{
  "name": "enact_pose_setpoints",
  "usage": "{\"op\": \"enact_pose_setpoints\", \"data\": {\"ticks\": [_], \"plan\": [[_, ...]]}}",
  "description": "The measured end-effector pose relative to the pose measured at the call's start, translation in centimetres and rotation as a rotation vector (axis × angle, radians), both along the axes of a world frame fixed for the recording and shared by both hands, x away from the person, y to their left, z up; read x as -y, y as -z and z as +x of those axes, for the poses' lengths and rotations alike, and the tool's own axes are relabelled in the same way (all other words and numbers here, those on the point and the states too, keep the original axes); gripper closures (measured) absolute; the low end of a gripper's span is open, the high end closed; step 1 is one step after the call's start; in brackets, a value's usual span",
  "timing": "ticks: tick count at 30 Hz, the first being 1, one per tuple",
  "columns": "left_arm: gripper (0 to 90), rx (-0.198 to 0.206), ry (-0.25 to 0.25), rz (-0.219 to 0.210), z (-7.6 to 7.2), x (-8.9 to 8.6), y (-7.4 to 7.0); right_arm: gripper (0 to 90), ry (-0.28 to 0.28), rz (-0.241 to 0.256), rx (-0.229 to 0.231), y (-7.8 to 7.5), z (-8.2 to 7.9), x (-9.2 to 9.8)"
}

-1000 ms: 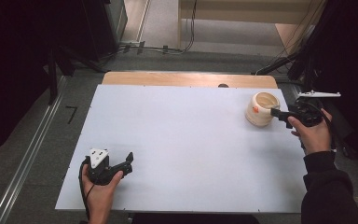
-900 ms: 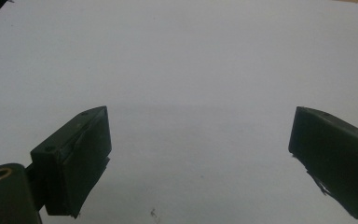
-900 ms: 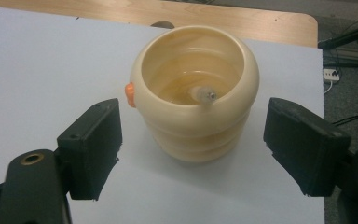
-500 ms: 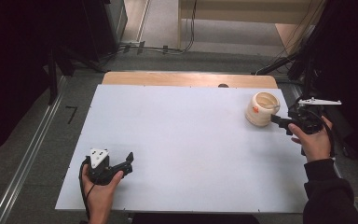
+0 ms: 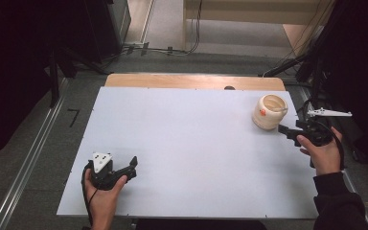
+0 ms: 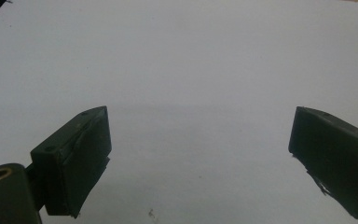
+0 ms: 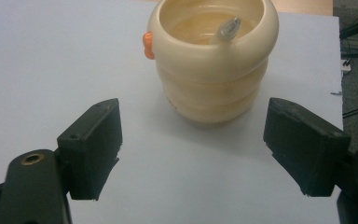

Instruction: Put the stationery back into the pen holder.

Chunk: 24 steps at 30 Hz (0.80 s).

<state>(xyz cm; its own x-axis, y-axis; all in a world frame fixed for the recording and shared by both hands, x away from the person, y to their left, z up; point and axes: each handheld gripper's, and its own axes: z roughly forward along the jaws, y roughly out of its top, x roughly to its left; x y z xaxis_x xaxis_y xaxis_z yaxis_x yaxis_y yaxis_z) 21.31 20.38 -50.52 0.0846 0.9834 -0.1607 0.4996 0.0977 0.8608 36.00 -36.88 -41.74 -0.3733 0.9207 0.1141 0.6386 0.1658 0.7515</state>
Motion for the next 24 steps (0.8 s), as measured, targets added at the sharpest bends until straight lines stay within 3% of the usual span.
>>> {"op": "enact_pose_setpoints", "data": {"ticks": [14, 24], "plan": [[5.9, 0.001, -0.001, 0.0, 0.0, 0.1, 0.0, 18.1, -0.002, 0.027, -0.021, 1.5, -1.7, -0.1], [5.9, 0.001, -0.001, 0.001, 0.0, 0.1, 0.0, 18.1, -0.01, 0.026, -0.014, 1.6, -2.6, -0.2]]}}
